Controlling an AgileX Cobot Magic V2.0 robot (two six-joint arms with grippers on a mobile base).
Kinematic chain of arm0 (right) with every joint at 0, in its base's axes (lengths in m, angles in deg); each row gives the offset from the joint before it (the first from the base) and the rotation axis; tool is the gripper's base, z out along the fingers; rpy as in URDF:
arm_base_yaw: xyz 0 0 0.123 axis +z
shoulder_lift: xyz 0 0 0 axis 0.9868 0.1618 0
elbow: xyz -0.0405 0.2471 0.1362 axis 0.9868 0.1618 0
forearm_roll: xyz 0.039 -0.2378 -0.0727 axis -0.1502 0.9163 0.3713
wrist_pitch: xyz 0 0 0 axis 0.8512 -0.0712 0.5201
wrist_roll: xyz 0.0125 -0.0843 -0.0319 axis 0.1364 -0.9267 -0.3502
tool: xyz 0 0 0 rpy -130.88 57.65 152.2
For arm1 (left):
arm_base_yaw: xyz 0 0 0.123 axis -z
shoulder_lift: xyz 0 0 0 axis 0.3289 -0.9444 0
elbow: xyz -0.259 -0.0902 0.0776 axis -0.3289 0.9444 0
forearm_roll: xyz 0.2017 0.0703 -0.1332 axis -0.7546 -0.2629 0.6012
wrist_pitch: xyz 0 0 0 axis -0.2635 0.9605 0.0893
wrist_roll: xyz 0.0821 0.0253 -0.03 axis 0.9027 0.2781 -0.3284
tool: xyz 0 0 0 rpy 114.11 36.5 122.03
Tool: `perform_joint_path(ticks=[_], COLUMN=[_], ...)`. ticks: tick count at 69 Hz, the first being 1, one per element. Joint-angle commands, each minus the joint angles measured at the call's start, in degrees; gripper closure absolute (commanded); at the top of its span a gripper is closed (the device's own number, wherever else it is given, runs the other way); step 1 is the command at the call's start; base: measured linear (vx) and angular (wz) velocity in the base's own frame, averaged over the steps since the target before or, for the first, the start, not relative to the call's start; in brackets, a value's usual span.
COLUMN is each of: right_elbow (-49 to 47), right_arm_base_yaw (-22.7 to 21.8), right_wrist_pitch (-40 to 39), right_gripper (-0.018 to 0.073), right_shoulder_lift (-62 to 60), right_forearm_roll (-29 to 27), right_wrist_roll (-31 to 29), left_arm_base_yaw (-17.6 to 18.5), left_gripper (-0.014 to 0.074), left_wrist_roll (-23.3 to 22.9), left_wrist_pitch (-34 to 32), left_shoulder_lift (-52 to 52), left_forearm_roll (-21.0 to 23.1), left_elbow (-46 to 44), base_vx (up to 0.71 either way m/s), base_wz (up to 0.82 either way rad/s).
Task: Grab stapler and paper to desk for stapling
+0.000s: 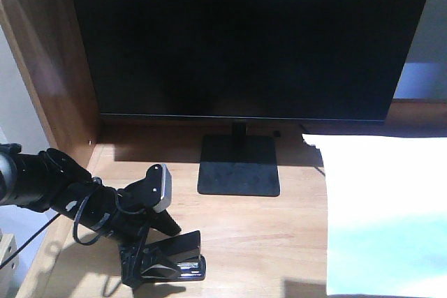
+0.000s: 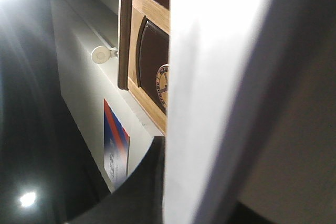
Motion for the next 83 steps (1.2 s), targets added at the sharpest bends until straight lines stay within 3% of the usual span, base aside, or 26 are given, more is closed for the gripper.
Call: perform_joint_path(ticks=[1,14,30,53,74,83], right_elbow=[-1.5,-1.5,-1.5,-1.5,-1.5,-1.5], right_arm_base_yaw=[-0.1,-0.1,-0.1,-0.1,-0.1,-0.1], right_wrist_pitch=[-2.6,-2.7,-2.6,-2.6,-2.6,-2.6], right_gripper=[0.0565,0.0565,0.0565,0.0565,0.0565,0.0565], right_shoulder_lift=[0.7,0.7,0.7,0.7,0.7,0.7], right_forearm_roll=[-0.5,-0.5,-0.5,-0.5,-0.5,-0.5], right_wrist_roll=[-0.4,-0.4,-0.4,-0.4,-0.4,-0.4], left_arm_base_yaw=[-0.1,-0.1,-0.1,-0.1,-0.1,-0.1], left_gripper=[-0.0084,-0.0103,-0.0020,0.0253,0.0606,0.0604], left_wrist_roll=[-2.9,-2.9,-3.0,-3.0,-3.0,-2.9], left_wrist_pitch=[2.2,2.3,2.7,2.7,3.7,3.5], left_shoulder_lift=[3.1,5.1,9.3,15.1,15.7,15.6], left_forearm_roll=[2.8,2.8,2.8,2.8,2.8,3.0], left_elbow=[-1.4,-1.5,-1.5,-1.5,-1.5,-1.4], base_vx=[0.00,0.00,0.00,0.00,0.00,0.00], base_wz=[0.00,0.00,0.00,0.00,0.00,0.00])
